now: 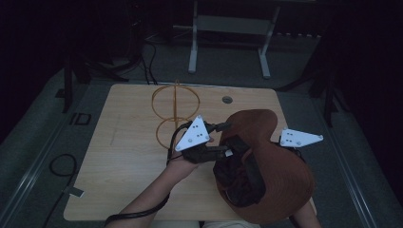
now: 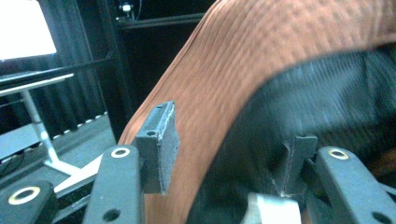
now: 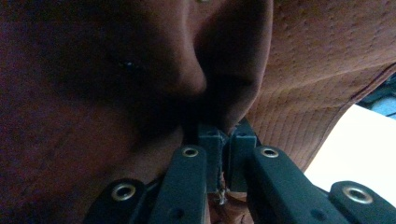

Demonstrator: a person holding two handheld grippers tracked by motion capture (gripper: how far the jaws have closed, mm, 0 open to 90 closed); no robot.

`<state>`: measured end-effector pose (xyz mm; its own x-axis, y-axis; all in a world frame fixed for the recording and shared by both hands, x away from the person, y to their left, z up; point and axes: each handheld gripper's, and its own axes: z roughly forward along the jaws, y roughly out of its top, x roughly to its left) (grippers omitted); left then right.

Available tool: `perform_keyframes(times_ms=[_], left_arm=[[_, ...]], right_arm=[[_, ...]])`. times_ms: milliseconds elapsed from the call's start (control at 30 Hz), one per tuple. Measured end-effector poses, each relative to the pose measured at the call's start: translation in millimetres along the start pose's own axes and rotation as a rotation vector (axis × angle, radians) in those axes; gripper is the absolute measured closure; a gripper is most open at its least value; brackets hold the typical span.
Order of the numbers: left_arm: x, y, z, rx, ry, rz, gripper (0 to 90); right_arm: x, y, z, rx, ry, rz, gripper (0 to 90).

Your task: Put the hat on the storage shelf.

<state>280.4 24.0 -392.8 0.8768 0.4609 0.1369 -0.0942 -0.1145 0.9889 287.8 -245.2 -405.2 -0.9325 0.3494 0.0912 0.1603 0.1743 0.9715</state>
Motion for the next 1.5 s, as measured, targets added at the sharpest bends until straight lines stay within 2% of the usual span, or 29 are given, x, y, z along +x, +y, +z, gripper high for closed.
perform_keyframes(times_ms=[167, 300, 367, 400, 500, 533, 633, 700, 733, 767, 800, 833, 867, 900, 967, 1000, 1033, 1133, 1167, 1233, 1333, 1367, 1400, 1467, 1500], left_arm=[[10.4, -11.0, -17.0, 0.024, 0.045, -0.057, 46.1], [14.5, -22.4, -31.6, 0.046, 0.074, -0.069, 45.0], [16.6, -30.9, -41.7, 0.058, 0.093, -0.078, 45.0], [16.6, -30.9, -41.7, 0.058, 0.093, -0.078, 44.9], [19.3, -43.8, -55.9, 0.085, 0.118, -0.102, 44.9], [19.4, -51.2, -63.2, 0.096, 0.128, -0.101, 43.7], [19.8, -59.8, -71.1, 0.115, 0.15, -0.113, 39.1], [20.4, -74.4, -83.9, 0.135, 0.174, -0.147, 34.9], [20.4, -74.4, -83.9, 0.135, 0.174, -0.147, 28.4], [21.3, -79.7, -87.8, 0.145, 0.185, -0.168, 28.4], [21.7, -84.9, -91.1, 0.163, 0.21, -0.185, 25.0], [21.8, -90.4, -94.8, 0.177, 0.225, -0.184, 21.9], [21.5, -95.6, -98.1, 0.19, 0.242, -0.18, 14.5], [20.9, -100.7, -101.6, 0.206, 0.253, -0.178, 14.0], [19.1, -110.9, -106.8, 0.226, 0.268, -0.178, 7.0], [17.5, -115.6, -108.9, 0.24, 0.284, -0.175, 7.0], [16.1, -120.0, -111.7, 0.247, 0.291, -0.177, 2.6], [12.5, -132.7, -122.1, 0.25, 0.313, -0.2, 2.5], [9.5, -142.7, -131.0, 0.244, 0.335, -0.218, 2.5], [8.7, -146.1, -134.2, 0.245, 0.34, -0.226, 2.5], [2.6, -165.3, -148.3, 0.236, 0.37, -0.268, 2.6], [2.6, -165.3, -148.3, 0.236, 0.37, -0.268, 2.5], [1.1, -171.5, -152.9, 0.241, 0.382, -0.281, 2.5], [0.5, -173.1, -155.4, 0.236, 0.387, -0.281, 2.5], [0.2, -173.3, -156.4, 0.235, 0.39, -0.282, 2.5]], right_arm=[[-7.7, 3.2, -10.2, -0.024, -0.042, 0.006, 87.1], [-15.1, 9.6, -18.6, -0.047, -0.103, -0.004, 87.1], [-19.6, 14.0, -21.5, -0.052, -0.128, -0.013, 87.1], [-19.6, 14.0, -21.5, -0.052, -0.128, -0.013, 87.1], [-30.2, 23.2, -23.9, -0.063, -0.18, -0.014, 87.0], [-37.3, 28.7, -23.0, -0.075, -0.211, -0.018, 87.0], [-43.5, 33.4, -20.8, -0.077, -0.235, -0.021, 87.0], [-52.7, 40.1, -15.0, -0.078, -0.262, -0.012, 87.0], [-55.0, 41.7, -13.2, -0.079, -0.27, -0.011, 87.0], [-55.0, 41.7, -13.2, -0.079, -0.27, -0.011, 87.0], [-58.1, 43.8, -10.7, -0.079, -0.278, -0.01, 87.0], [-61.1, 45.9, -7.8, -0.079, -0.286, -0.007, 87.0], [-67.2, 49.9, -1.3, -0.074, -0.302, -0.009, 87.0], [-70.2, 52.0, 2.1, -0.069, -0.309, -0.008, 87.0], [-76.2, 55.8, 9.2, -0.065, -0.316, -0.005, 87.0], [-76.2, 55.8, 9.2, -0.065, -0.316, -0.005, 87.0], [-81.6, 59.3, 16.5, -0.062, -0.327, -0.002, 87.0], [-90.1, 65.1, 27.1, -0.059, -0.336, 0.009, 87.0], [-92.8, 67.6, 31.4, -0.056, -0.344, 0.007, 86.9], [-96.2, 71.3, 37.0, -0.061, -0.356, 0.009, 87.0], [-102.4, 78.9, 48.1, -0.057, -0.401, -0.006, 86.9], [-102.4, 78.9, 48.1, -0.057, -0.401, -0.006, 86.9], [-107.5, 84.1, 59.5, -0.046, -0.434, -0.018, 86.9], [-109.3, 85.6, 63.6, -0.04, -0.437, -0.019, 87.0], [-111.9, 87.7, 70.9, -0.034, -0.451, -0.027, 86.9]])
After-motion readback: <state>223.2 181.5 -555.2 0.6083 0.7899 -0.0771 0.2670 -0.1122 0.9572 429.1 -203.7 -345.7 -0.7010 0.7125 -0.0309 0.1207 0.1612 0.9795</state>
